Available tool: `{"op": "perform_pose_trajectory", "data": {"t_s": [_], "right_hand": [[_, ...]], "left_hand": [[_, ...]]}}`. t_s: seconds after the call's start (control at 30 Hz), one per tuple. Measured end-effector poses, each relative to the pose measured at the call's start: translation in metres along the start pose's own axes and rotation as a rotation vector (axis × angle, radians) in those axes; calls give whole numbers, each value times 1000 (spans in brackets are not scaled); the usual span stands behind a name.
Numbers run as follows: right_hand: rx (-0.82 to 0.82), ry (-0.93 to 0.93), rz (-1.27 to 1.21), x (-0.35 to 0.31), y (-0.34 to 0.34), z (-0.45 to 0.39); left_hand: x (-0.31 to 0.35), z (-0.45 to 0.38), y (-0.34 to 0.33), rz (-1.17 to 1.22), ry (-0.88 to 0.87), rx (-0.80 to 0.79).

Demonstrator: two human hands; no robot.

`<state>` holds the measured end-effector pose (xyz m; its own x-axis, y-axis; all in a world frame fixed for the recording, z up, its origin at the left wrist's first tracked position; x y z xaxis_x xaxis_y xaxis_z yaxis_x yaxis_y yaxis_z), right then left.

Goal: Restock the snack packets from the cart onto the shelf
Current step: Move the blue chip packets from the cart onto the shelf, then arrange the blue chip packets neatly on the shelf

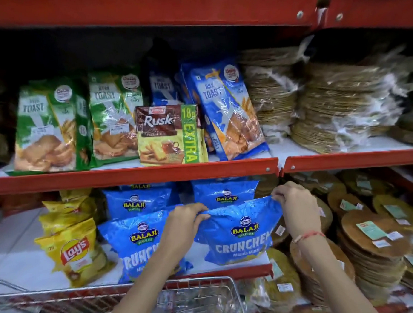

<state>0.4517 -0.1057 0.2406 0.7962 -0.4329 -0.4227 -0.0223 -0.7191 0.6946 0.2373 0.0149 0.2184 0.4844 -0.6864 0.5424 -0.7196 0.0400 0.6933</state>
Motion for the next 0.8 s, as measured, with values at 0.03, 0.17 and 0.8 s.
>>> {"op": "perform_pose_trajectory", "data": {"t_s": [0.03, 0.17, 0.8], "right_hand": [[-42, -16, 28, 8, -11, -6], [-133, -43, 145, 31, -48, -22], [9, 309, -278, -121, -97, 43]], "left_hand": [[-2, -5, -13, -20, 31, -45], [-8, -22, -53, -71, 108, -145], [-107, 19, 50, 6, -55, 161]]}}
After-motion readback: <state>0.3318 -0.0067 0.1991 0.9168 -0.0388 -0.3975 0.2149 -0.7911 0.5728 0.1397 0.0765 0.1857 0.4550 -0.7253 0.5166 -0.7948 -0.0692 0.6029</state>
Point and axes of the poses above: each hand's wrist, its own z-axis away from the middle knuckle, its own y-axis out of the back of the hand, x = y × z, the point moved 1 cm from there along -z, towards the middle knuckle, and after that the axes turned 11 degrees about x, right-handed, at the moved point
